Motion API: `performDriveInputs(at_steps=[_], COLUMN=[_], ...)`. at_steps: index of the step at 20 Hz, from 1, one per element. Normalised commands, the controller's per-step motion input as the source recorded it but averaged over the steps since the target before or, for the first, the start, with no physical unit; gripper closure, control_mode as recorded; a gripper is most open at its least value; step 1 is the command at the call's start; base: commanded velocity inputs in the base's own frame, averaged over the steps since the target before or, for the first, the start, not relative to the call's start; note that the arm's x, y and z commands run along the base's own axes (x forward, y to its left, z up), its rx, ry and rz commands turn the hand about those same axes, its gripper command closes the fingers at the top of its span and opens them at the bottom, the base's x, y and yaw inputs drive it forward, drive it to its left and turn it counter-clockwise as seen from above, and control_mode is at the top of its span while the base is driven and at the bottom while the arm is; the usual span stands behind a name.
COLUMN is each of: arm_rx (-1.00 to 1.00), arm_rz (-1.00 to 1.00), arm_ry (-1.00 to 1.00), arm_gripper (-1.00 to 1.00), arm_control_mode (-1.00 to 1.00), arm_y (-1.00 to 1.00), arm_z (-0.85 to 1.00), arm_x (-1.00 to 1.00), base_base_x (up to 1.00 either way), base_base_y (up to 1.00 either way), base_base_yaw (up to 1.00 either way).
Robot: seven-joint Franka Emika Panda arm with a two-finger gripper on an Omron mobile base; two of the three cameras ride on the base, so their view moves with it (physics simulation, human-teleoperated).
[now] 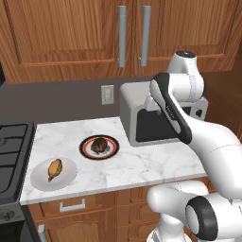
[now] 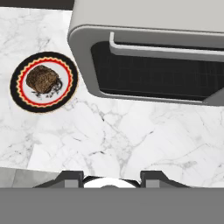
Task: Open the toaster oven door. Place the bread on the bottom rack in the toaster oven and place the chicken drumstick on the top rack.
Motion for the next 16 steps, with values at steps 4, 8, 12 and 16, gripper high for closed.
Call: performDriveInputs(at_steps=[4,8,12,16], arm_rx=[0.00,0.00,0.00,0.00], arm_rz=[0.00,0.00,0.00,0.00], arm_ry=[0.00,0.00,0.00,0.00], arm_gripper=[-1.00,-1.00,-1.00,-1.00], arm_control_mode=[1.00,1.00,1.00,1.00], arm_y=[0.00,0.00,0.00,0.00], arm_z=[0.00,0.00,0.00,0.00], arm_x=[0.00,0.00,0.00,0.00], base_base_x=[0.00,0.00,0.00,-0.01], base_base_y=[0.00,0.00,0.00,0.00], base_base_yaw=[0.00,0.00,0.00,0.00])
